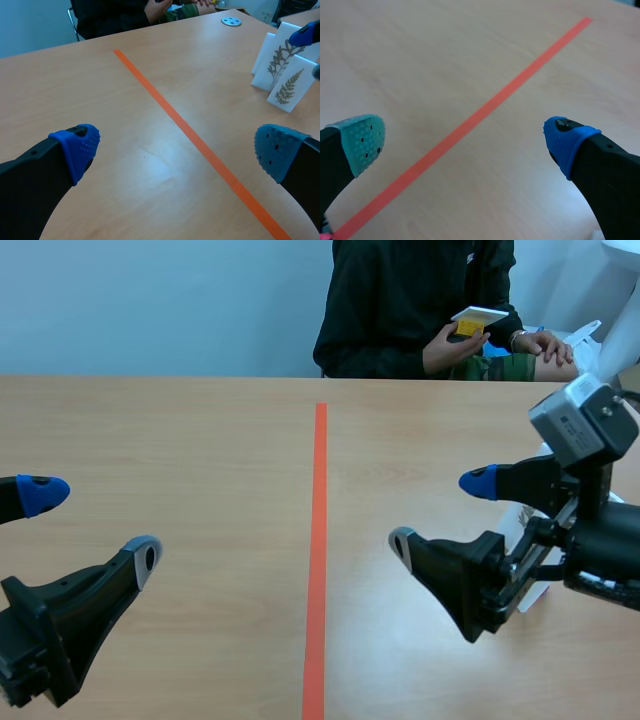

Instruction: Sort the leaf by its shape. The table is split by an orange tape line. A compound leaf with several leaflets goes to the left side, a simple leaf with one blade goes to the right side. Return to the home posture when a red brick is placed on the table.

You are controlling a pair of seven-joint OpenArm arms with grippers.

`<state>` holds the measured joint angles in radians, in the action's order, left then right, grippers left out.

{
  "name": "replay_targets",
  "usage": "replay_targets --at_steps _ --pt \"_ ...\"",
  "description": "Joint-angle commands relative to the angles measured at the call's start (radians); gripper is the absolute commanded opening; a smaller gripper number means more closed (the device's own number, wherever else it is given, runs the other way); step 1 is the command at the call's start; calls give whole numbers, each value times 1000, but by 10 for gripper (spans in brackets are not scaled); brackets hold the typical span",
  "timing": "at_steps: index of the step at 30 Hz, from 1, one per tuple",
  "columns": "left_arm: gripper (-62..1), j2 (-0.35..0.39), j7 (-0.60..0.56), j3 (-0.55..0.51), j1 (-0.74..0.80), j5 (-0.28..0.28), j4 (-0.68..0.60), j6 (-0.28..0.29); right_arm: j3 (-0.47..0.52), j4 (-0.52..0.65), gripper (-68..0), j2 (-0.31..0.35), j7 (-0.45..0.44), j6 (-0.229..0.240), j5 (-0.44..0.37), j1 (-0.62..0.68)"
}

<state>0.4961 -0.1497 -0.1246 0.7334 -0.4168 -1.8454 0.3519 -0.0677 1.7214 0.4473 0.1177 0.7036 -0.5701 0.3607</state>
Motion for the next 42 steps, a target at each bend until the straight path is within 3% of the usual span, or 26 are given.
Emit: replay_targets --at_steps 1,4,13,19,25,29,32,42 --pt "14 -2 -14 5 -5 -6 -13 2 -5 0 4 30 -23 1 -23 -12" --pt "14 -2 -15 5 -5 -6 -13 2 -31 0 4 49 -62 42 -25 -12" --pt "14 -2 -14 5 -5 -6 -13 2 -32 -2 4 48 -63 41 -27 -12" --pt "14 -2 -14 5 -5 -6 -13 2 -32 37 4 36 -26 -13 -51 -8" --pt "14 -2 -14 5 -5 -6 -13 2 -32 175 4 34 89 -147 -32 7" --pt "14 -2 -14 5 -5 -6 -13 2 -32 237 4 19 103 -220 2 51" --pt "14 -2 -15 5 -5 -6 -13 2 -32 240 4 7 105 -245 24 72" --pt "14 -2 -14 5 -5 -6 -13 2 -32 240 4 7 100 -244 30 80"
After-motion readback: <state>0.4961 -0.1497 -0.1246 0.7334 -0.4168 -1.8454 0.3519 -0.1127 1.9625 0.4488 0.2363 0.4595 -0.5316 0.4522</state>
